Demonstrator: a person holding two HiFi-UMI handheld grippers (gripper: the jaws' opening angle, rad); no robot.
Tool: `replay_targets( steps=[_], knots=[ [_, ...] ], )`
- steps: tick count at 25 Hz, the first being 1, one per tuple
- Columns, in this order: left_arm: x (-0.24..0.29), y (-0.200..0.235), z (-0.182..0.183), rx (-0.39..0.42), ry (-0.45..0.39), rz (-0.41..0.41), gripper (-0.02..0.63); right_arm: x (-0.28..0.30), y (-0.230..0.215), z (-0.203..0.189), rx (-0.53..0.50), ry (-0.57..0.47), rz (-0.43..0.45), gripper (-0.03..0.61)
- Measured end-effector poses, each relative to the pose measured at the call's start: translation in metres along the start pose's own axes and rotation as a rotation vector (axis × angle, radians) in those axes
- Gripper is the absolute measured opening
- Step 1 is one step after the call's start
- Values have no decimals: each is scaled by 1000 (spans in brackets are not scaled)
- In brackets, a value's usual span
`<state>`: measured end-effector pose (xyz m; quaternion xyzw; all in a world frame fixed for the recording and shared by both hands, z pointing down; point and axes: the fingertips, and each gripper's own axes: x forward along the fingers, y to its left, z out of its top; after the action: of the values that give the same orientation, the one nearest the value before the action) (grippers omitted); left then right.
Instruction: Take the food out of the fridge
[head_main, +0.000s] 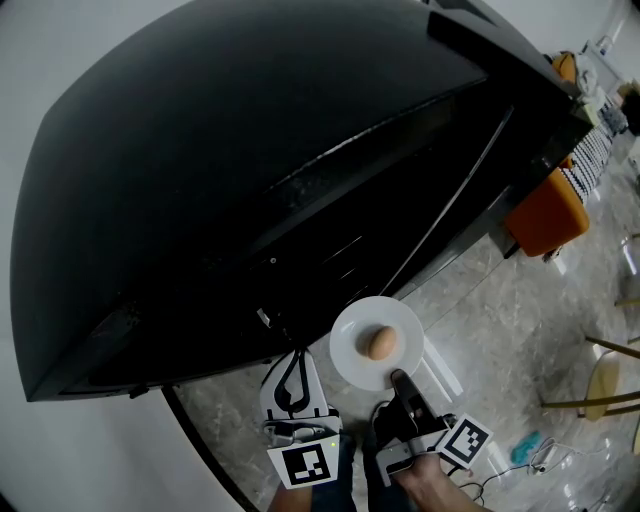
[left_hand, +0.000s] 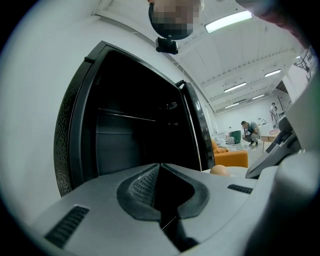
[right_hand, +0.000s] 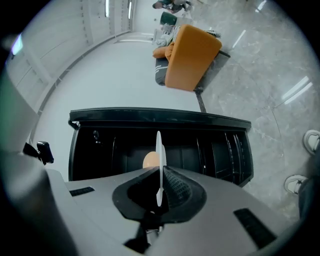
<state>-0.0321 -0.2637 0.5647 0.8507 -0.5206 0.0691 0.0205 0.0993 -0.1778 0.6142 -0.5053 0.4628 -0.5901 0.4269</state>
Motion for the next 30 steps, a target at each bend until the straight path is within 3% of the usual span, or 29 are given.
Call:
replay_targets(
  steps=[11, 23, 25, 27, 28, 30],
  knots=[
    [-9, -5, 8, -22, 14, -2, 14, -18, 20, 3, 12, -10, -1, 34],
    [-41, -15, 74, -77, 14, -18, 14, -58, 100, -14, 21, 35, 1, 34],
    [-46, -17, 86, -17, 17, -51, 14, -64, 114, -15, 17, 39, 3, 34],
    [-50, -23, 100, 140, 18, -121, 14, -72, 129, -16, 6, 42, 4, 34],
    [-53, -24, 108, 143, 12, -126, 14, -75, 137, -16, -1, 44, 6, 34],
    [-60, -24, 123, 63, -3, -104, 14, -83, 153, -17, -9, 48, 12, 34]
  ],
)
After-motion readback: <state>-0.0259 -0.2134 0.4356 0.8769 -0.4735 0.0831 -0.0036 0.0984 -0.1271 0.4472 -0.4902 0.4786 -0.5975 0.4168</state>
